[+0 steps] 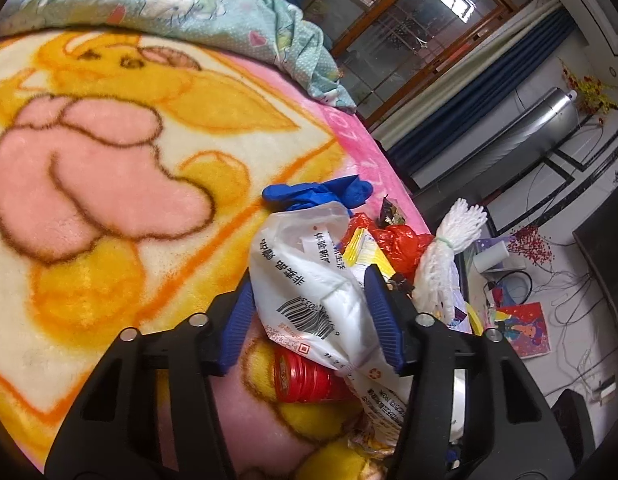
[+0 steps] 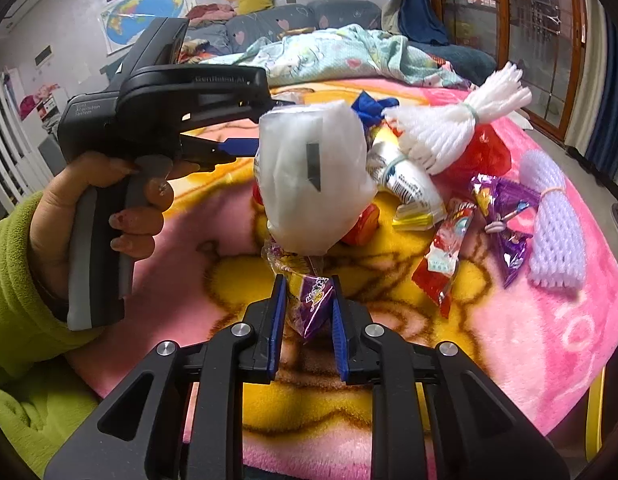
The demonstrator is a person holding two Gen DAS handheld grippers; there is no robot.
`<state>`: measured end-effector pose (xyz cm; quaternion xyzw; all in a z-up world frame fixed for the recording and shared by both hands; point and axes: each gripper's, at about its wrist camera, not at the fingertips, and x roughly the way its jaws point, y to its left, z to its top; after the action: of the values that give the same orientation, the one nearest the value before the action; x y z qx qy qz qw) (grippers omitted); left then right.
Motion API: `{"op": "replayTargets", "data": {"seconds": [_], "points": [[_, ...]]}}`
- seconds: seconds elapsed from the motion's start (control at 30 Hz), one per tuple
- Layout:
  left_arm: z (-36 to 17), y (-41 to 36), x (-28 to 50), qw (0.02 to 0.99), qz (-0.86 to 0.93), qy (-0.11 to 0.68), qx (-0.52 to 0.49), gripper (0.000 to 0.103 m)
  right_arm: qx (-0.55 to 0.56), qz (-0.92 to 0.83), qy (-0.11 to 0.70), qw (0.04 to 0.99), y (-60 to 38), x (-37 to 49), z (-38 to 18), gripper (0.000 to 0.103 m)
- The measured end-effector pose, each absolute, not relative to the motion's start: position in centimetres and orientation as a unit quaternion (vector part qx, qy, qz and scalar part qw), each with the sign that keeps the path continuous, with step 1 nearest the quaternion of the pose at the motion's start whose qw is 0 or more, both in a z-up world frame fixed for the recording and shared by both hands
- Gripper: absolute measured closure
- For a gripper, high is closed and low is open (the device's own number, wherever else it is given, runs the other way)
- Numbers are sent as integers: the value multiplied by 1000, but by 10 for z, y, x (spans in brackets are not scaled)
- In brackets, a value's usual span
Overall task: Collect trash
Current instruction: 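Grasp the white plastic bag with the left gripper while the right gripper grasps a purple candy wrapper, then carry the white bag and candy wrapper over the yellow bin with both grippers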
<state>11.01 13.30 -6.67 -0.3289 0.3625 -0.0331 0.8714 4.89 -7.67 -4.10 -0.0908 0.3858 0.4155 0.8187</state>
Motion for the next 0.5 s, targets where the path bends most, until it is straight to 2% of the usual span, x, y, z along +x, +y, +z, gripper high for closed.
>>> {"op": "replayTargets", "data": {"seconds": [0.5], "points": [[21,96,98,932,-45,271,-238,63,-17,364,353,862,-150,68,6,84]]}}
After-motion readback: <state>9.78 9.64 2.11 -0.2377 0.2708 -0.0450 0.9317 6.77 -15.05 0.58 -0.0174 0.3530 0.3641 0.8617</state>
